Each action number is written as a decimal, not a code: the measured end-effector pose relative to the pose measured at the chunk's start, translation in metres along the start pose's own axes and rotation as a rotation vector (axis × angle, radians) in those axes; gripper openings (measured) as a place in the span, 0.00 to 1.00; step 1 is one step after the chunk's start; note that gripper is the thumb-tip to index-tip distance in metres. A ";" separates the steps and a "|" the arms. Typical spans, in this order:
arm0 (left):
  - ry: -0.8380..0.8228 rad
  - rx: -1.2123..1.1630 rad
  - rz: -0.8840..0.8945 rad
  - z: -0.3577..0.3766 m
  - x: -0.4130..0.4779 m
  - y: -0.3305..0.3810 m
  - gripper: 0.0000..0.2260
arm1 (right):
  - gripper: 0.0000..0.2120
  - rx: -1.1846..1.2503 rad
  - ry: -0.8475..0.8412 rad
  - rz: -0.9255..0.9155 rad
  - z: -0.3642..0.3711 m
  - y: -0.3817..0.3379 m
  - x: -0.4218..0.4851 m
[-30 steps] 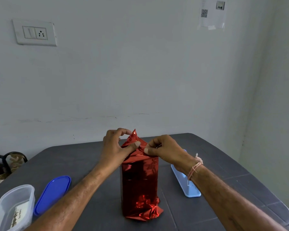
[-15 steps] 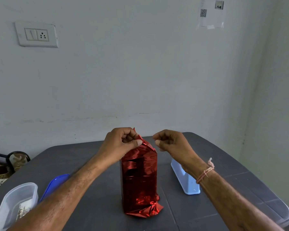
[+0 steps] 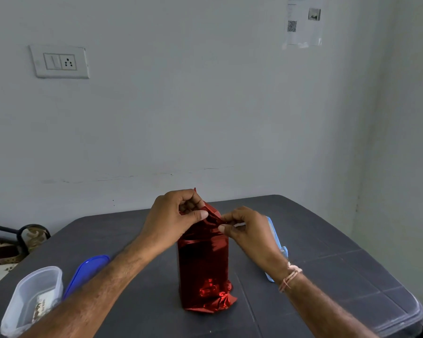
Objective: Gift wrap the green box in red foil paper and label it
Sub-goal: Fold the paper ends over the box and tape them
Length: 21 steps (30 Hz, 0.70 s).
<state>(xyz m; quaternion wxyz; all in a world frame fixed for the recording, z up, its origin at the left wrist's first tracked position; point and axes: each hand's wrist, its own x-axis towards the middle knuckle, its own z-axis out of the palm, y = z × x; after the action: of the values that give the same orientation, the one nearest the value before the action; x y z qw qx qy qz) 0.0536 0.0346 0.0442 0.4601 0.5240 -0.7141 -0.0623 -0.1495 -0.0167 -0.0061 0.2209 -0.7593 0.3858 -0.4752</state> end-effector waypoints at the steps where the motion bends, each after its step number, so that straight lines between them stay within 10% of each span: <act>1: 0.002 0.004 0.005 0.000 -0.001 0.000 0.06 | 0.06 -0.020 0.005 -0.011 0.000 -0.002 -0.001; 16: 0.021 -0.003 -0.019 0.000 -0.003 -0.002 0.06 | 0.06 -0.063 -0.055 0.050 0.014 0.002 0.010; 21: -0.038 -0.033 -0.109 -0.001 -0.004 -0.015 0.22 | 0.03 0.029 -0.080 0.139 0.016 0.004 0.016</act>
<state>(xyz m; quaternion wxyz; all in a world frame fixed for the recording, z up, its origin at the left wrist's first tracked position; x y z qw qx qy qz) 0.0645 0.0317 0.0334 0.4510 0.5534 -0.6918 -0.1088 -0.1327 -0.0322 -0.0080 0.2792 -0.7459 0.4215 -0.4337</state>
